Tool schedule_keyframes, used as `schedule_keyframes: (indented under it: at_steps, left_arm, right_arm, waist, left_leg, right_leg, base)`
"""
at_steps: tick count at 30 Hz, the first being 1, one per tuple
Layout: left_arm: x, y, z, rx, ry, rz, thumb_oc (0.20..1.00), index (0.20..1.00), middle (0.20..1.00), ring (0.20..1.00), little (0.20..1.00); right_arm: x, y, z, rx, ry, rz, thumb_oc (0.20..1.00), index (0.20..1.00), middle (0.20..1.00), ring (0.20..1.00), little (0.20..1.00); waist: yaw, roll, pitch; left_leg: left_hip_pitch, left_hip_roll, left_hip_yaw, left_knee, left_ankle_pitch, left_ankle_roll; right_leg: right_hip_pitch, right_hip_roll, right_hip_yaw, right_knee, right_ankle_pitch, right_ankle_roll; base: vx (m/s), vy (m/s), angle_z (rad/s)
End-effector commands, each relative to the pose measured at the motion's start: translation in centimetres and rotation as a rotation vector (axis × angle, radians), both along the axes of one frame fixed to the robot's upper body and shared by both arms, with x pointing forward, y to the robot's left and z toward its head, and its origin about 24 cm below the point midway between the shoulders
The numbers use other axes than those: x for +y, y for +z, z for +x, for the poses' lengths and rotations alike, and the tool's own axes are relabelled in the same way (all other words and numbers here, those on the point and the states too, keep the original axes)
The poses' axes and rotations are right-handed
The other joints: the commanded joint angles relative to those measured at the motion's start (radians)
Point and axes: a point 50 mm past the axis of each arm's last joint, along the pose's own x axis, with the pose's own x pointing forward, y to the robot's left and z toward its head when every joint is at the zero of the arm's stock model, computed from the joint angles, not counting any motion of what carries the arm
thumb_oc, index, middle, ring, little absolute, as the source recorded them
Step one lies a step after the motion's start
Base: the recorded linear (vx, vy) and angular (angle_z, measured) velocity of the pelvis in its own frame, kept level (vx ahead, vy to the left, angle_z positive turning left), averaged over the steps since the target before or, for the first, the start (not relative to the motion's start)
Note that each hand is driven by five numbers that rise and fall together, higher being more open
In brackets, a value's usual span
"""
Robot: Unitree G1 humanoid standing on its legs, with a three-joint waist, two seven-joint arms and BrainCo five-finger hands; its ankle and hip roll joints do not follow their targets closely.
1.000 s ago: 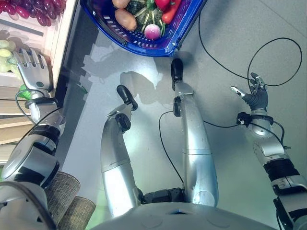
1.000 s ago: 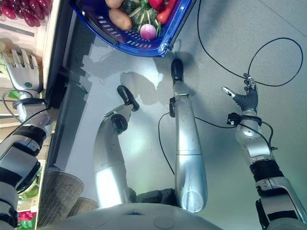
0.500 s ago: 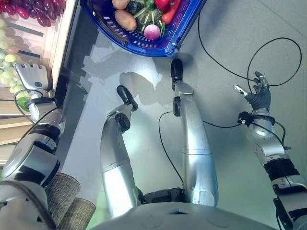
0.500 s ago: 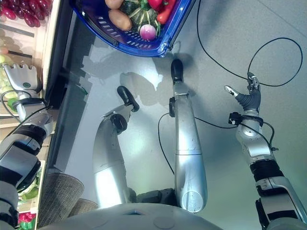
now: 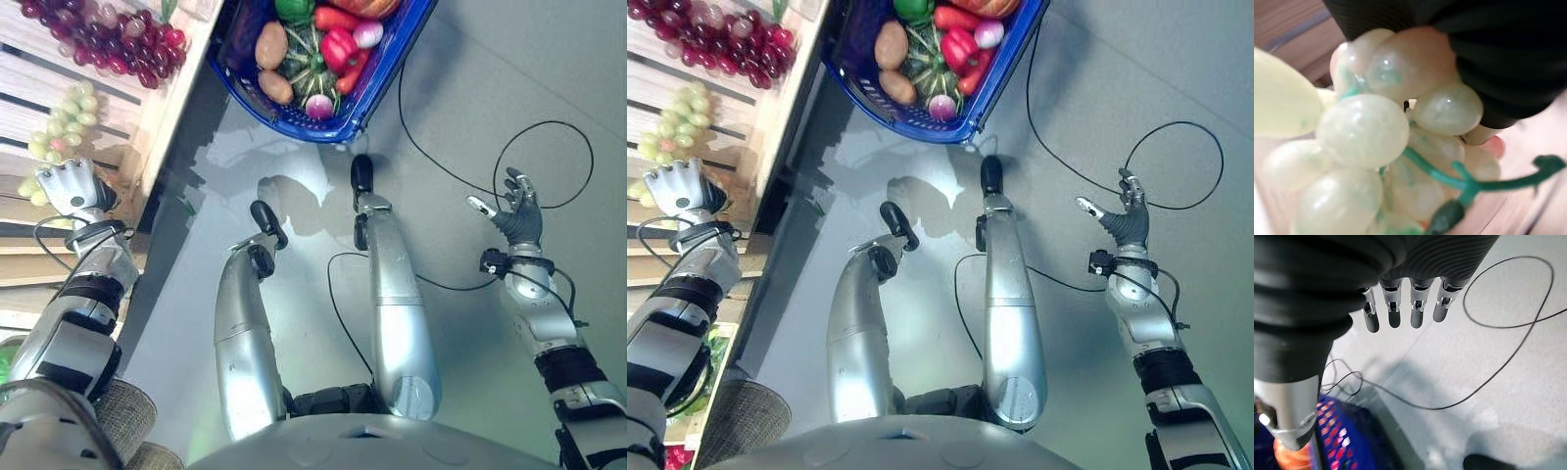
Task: Pick up fruits and vegetables into the basket
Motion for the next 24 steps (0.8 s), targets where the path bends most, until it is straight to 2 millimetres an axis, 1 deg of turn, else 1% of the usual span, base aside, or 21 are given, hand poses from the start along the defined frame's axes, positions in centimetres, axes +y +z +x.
schedule_keyframes:
  at_steps: [1,2,5,6,7,9,11,15,17,18,20,22,24]
  left_arm:
    - [3.9,-0.5,-2.8,-0.095,0.048,-0.3,0.2,0.2,0.2,0.2,0.2]
    - [3.9,-0.5,-2.8,-0.126,0.036,-0.371,0.2,0.2,0.2,0.2,0.2]
    - [3.6,-1.1,-2.9,-0.285,-0.034,-0.717,0.2,0.2,0.2,0.2,0.2]
    - [3.7,-1.1,-2.9,-0.284,-0.033,-0.718,0.2,0.2,0.2,0.2,0.2]
    - [3.2,-1.4,-2.8,-0.341,-0.075,-0.837,0.2,0.2,0.2,0.2,0.2]
    - [2.8,-1.6,-3.0,-0.416,-0.104,-0.918,0.2,0.2,0.2,0.2,0.2]
    - [2.3,-1.3,-3.0,-0.476,-0.149,-0.985,0.2,0.2,0.2,0.2,0.2]
    - [1.8,-0.5,-3.2,-0.592,-0.23,-1.048,0.2,0.2,0.2,0.2,0.2]
    - [1.0,0.7,-2.8,-0.644,-0.298,-1.046,0.2,0.2,0.2,0.2,0.2]
    - [0.3,2.0,-2.4,-0.682,-0.361,-1.028,0.2,0.2,0.2,0.2,0.2]
    - [-0.3,2.7,-2.3,-0.705,-0.41,-1.025,0.2,0.2,0.2,0.2,0.2]
    - [-1.1,3.6,-2.1,-0.723,-0.476,-1.022,0.2,0.2,0.2,0.2,0.2]
    - [-1.9,4.9,-1.5,-0.73,-0.545,-1.017,0.2,0.2,0.2,0.2,0.2]
  right_arm:
    - [0.3,0.1,-1.0,-0.001,0.054,-0.014,1.0,1.0,1.0,1.0,1.0]
    - [0.4,0.1,-1.0,0.005,0.061,-0.017,1.0,1.0,1.0,1.0,1.0]
    - [0.8,-0.1,-1.0,0.028,0.089,-0.02,1.0,1.0,1.0,1.0,1.0]
    - [0.8,-0.1,-1.0,0.029,0.09,-0.021,1.0,1.0,1.0,1.0,1.0]
    - [1.0,0.0,-0.9,0.035,0.096,-0.018,1.0,1.0,1.0,1.0,1.0]
    - [1.2,0.0,-0.9,0.04,0.11,-0.02,1.0,1.0,1.0,1.0,1.0]
    - [1.4,0.5,-0.8,0.036,0.135,-0.023,1.0,1.0,1.0,1.0,1.0]
    - [1.9,1.8,-0.7,0.017,0.225,-0.06,1.0,1.0,1.0,1.0,1.0]
    - [2.7,2.7,-0.4,-0.003,0.284,-0.133,1.0,1.0,1.0,1.0,1.0]
    - [3.3,3.4,-0.2,-0.013,0.332,-0.183,1.0,1.0,1.0,1.0,1.0]
    - [3.8,3.8,0.1,-0.007,0.368,-0.211,1.0,1.0,1.0,1.0,1.0]
    - [4.7,4.2,0.5,-0.007,0.409,-0.316,1.0,1.0,1.0,1.0,1.0]
    - [5.3,4.7,1.3,0.01,0.426,-0.402,1.0,1.0,1.0,1.0,1.0]
  waist:
    - [0.046,-0.042,-0.041]
    - [0.048,-0.043,-0.041]
    - [0.059,-0.044,-0.041]
    - [0.058,-0.044,-0.041]
    - [0.066,-0.043,-0.041]
    - [0.071,-0.042,-0.041]
    - [0.079,-0.04,-0.041]
    - [0.088,-0.037,-0.041]
    - [0.095,-0.036,-0.041]
    - [0.104,-0.035,-0.041]
    - [0.111,-0.034,-0.042]
    - [0.123,-0.034,-0.042]
    - [0.137,-0.034,-0.049]
  left_leg:
    - [0.052,-0.022,-0.007,-0.081,0.006,-0.031]
    - [0.071,-0.024,-0.006,-0.092,0.011,-0.031]
    - [0.14,-0.033,-0.007,-0.13,0.022,-0.033]
    - [0.142,-0.034,-0.007,-0.131,0.023,-0.033]
    - [0.169,-0.04,-0.01,-0.146,0.027,-0.034]
    - [0.196,-0.045,-0.012,-0.16,0.029,-0.032]
    - [0.224,-0.05,-0.015,-0.175,0.032,-0.031]
    - [0.272,-0.057,-0.019,-0.193,0.032,-0.024]
    - [0.294,-0.061,-0.024,-0.199,0.032,-0.023]
    - [0.307,-0.063,-0.029,-0.204,0.032,-0.022]
    - [0.322,-0.064,-0.032,-0.209,0.032,-0.022]
    - [0.342,-0.066,-0.035,-0.213,0.032,-0.022]
    - [0.363,-0.067,-0.038,-0.22,0.032,-0.023]
  right_leg:
    - [0.099,-0.046,-0.003,-0.073,-0.023,0.091]
    - [0.119,-0.048,-0.008,-0.08,-0.024,0.091]
    - [0.195,-0.054,-0.02,-0.102,-0.031,0.092]
    - [0.196,-0.055,-0.021,-0.102,-0.031,0.092]
    - [0.23,-0.056,-0.027,-0.113,-0.035,0.092]
    - [0.26,-0.057,-0.033,-0.124,-0.039,0.091]
    - [0.292,-0.058,-0.037,-0.134,-0.044,0.09]
    - [0.345,-0.057,-0.04,-0.142,-0.057,0.084]
    - [0.373,-0.056,-0.04,-0.146,-0.064,0.083]
    - [0.389,-0.057,-0.041,-0.149,-0.068,0.081]
    - [0.406,-0.058,-0.044,-0.151,-0.071,0.08]
    - [0.434,-0.06,-0.049,-0.157,-0.075,0.079]
    - [0.461,-0.065,-0.056,-0.162,-0.079,0.078]
  base:
    - [0.02,-0.043,0.06]
    - [0.02,-0.037,0.05]
    - [0.03,-0.029,0.06]
    - [0.02,-0.028,0.12]
    - [0.02,-0.025,0.1]
    - [0.02,-0.028,0.07]
    - [0.02,-0.021,0.06]
    - [0.03,-0.013,0.05]
    - [0.04,-0.036,0.11]
    - [0.02,-0.042,0.09]
    - [0.02,-0.047,0.07]
    - [0.02,-0.05,0.03]
    - [0.03,-0.045,0.02]
